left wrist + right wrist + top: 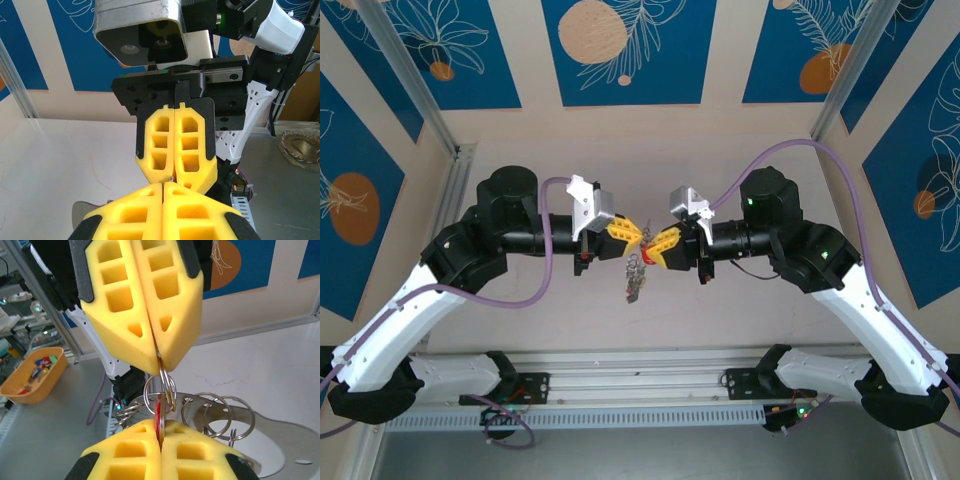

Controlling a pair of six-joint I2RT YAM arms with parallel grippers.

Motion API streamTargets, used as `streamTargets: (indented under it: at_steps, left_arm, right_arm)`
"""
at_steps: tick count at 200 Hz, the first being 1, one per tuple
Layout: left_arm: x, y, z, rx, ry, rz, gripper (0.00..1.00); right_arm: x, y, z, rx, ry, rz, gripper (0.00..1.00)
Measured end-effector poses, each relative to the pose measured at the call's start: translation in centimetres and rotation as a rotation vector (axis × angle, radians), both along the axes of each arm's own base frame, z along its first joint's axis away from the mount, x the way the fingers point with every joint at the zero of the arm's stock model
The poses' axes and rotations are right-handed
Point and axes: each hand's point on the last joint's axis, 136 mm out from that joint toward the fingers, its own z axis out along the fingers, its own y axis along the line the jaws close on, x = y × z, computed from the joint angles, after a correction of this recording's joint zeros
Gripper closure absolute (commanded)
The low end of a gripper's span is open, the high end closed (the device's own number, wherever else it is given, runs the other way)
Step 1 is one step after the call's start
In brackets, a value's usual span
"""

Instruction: Put the keys on the keyring

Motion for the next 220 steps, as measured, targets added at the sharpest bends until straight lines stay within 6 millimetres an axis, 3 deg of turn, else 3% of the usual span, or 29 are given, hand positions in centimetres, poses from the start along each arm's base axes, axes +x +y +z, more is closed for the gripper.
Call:
streamTargets:
  at_steps: [95,209,220]
  left_arm:
    - [0.0,0.2,0.0,-0.02,-0.002,0.01,1.0]
    - [-0.1,0.4,0.9,-0.085,-0.023,0.019,1.0]
    - [-0.1,0.4,0.9,-0.089,-0.025,0.019,1.0]
  right_arm:
    - [0.3,-0.4,-0.4,0.007,0.005,-0.008,1.0]
    - [1.2,0.9,-0.7,0.002,0.041,0.029,1.0]
    - [1.2,0.9,-0.7,0.001,0.045,0.032,0.96]
